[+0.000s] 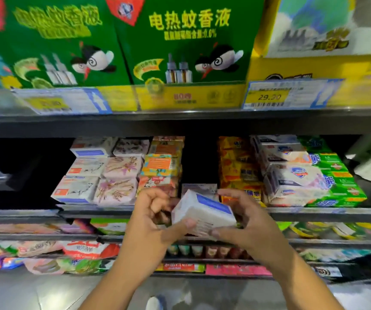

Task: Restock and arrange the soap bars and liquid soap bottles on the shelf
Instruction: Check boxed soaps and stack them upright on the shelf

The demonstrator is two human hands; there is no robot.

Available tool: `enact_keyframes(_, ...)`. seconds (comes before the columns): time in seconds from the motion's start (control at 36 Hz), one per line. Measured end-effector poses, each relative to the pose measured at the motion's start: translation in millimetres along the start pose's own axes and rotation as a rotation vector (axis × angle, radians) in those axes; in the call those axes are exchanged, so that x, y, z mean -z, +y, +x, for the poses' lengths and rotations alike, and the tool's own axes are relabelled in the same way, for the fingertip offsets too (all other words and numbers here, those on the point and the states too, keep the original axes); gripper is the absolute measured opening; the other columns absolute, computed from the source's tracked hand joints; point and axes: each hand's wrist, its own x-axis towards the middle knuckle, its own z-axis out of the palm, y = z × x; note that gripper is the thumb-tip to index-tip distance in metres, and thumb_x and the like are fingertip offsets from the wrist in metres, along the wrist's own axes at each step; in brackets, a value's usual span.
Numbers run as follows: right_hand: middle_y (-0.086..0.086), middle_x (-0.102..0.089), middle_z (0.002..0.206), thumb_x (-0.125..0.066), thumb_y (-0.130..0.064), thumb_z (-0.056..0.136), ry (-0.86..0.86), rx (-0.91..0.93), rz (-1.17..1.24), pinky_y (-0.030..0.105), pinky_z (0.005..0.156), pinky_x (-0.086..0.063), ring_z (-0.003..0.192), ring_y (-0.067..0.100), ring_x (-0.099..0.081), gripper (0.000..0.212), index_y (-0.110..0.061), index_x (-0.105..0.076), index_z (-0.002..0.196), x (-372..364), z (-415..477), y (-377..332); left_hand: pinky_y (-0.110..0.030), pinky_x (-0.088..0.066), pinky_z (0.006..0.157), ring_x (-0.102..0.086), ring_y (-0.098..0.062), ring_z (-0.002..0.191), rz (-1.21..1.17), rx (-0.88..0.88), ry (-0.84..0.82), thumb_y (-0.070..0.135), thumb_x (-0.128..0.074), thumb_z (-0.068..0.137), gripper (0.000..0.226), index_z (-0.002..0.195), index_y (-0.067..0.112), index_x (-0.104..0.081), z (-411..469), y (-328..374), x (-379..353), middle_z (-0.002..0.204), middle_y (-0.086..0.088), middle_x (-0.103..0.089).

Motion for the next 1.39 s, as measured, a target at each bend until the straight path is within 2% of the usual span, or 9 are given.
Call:
enact_keyframes(0.08,-0.002,-0.072,0.104,-0.089,-0.035,0.054,0.083,0.112,0.028,0.046,0.092,-0.054,0.104,0.014,-0.067,0.074,-0.048,-0.058,0.12,-3.1,8.6,-23.7,-0.052,-0.054,0.078,-0.056,-0.032,0.097,0.019,-0.002,-0.063,0.041,-0.093,0.049,0.06,0.094,0.037,-0.053,5.3,-2.5,14.3,0.093,-0.008,-0.053)
enact_keyframes(0.22,0.0,-0.07,0.102,-0.09,-0.017,0.061,0.031,0.229,0.071,0.029,0.075,-0.056,0.094,0.017,-0.07,0.077,-0.04,-0.055,0.126,-40.3,23.6,-58.1,-0.028,-0.056,0.074,-0.068,-0.007,0.098,0.11,-0.009,-0.192,0.036,-0.09,0.053,0.067,0.104,0.051,-0.05,11.8,-3.1,32.8,0.1,0.017,-0.071)
enact_keyframes(0.36,-0.016,-0.066,0.105,-0.092,-0.01,0.064,-0.082,0.231,-0.158,0.017,0.078,-0.053,0.102,0.003,-0.065,0.079,-0.047,-0.054,0.123,-88.2,28.2,-68.4,-0.038,-0.058,0.082,-0.068,-0.007,0.099,0.265,-0.002,-0.198,0.044,-0.088,0.054,0.071,0.104,0.06,-0.041,19.4,-7.2,58.1,0.106,0.019,-0.068)
enact_keyframes(0.53,-0.006,-0.07,0.107,-0.088,-0.035,0.056,0.026,0.26,-0.099,0.026,0.082,-0.055,0.1,0.012,-0.068,0.063,-0.048,-0.063,0.112,-98.9,49.3,-71.4,-0.022,-0.053,0.079,-0.065,-0.003,0.1,0.177,-0.057,-0.045,0.036,-0.093,0.053,0.074,0.11,0.041,-0.047,29.4,-7.6,109.2,0.108,0.017,-0.066)
enact_keyframes(0.69,0.001,-0.076,0.094,-0.085,-0.03,0.06,0.074,0.104,0.06,0.022,0.066,-0.054,0.084,0.013,-0.072,0.052,-0.022,-0.066,0.108,-129.1,66.1,-81.4,-0.036,-0.057,0.072,-0.069,-0.026,0.088,-0.265,0.021,0.029,0.028,-0.086,0.055,0.061,0.107,0.015,-0.059,45.6,13.4,145.5,0.095,-0.02,-0.07)
enact_keyframes(0.92,0.005,-0.072,0.102,-0.07,-0.052,0.075,0.054,-0.223,-0.113,0.023,0.076,-0.04,0.1,0.018,-0.065,0.043,-0.014,-0.072,0.096,-178.4,77.2,-73.6,-0.026,-0.036,0.044,-0.052,-0.022,0.047,-0.002,0.49,-0.137,0.038,-0.063,0.095,0.02,0.105,0.022,-0.068,54.5,9.3,188.0,0.057,-0.017,-0.059)
enact_keyframes(1.08,-0.003,-0.075,0.093,-0.071,-0.037,0.087,0.006,-0.134,-0.057,0.021,0.077,-0.049,0.09,0.016,-0.07,0.027,-0.021,-0.066,0.108,-191.5,84.9,-78.5,-0.023,-0.051,0.053,-0.065,-0.023,0.068,-0.013,0.319,-0.237,0.027,-0.066,0.093,0.024,0.114,0.016,-0.069,56.5,9.9,216.8,0.106,-0.005,-0.075)
enact_keyframes(1.25,0.015,-0.074,0.104,-0.052,-0.06,0.082,-0.022,-0.21,0.186,0.044,0.081,-0.058,0.09,0.027,-0.07,0.056,-0.02,-0.069,0.117,-209.5,96.0,-92.7,-0.031,-0.059,0.082,-0.07,-0.016,0.097,0.111,-0.042,-0.153,0.027,-0.072,0.078,0.041,0.117,0.025,-0.062,65.0,13.1,237.6,0.107,0.008,-0.073)
enact_keyframes(1.39,0.014,-0.075,0.096,-0.055,-0.054,0.083,-0.092,-0.266,0.19,0.035,0.061,-0.059,0.073,0.028,-0.07,0.05,-0.023,-0.056,0.122,-224.8,102.5,-92.7,-0.023,-0.054,0.088,-0.068,-0.01,0.102,0.064,-0.193,-0.099,0.023,-0.077,0.071,0.04,0.103,0.045,-0.066,63.2,4.1,245.6,0.109,0.012,-0.071)
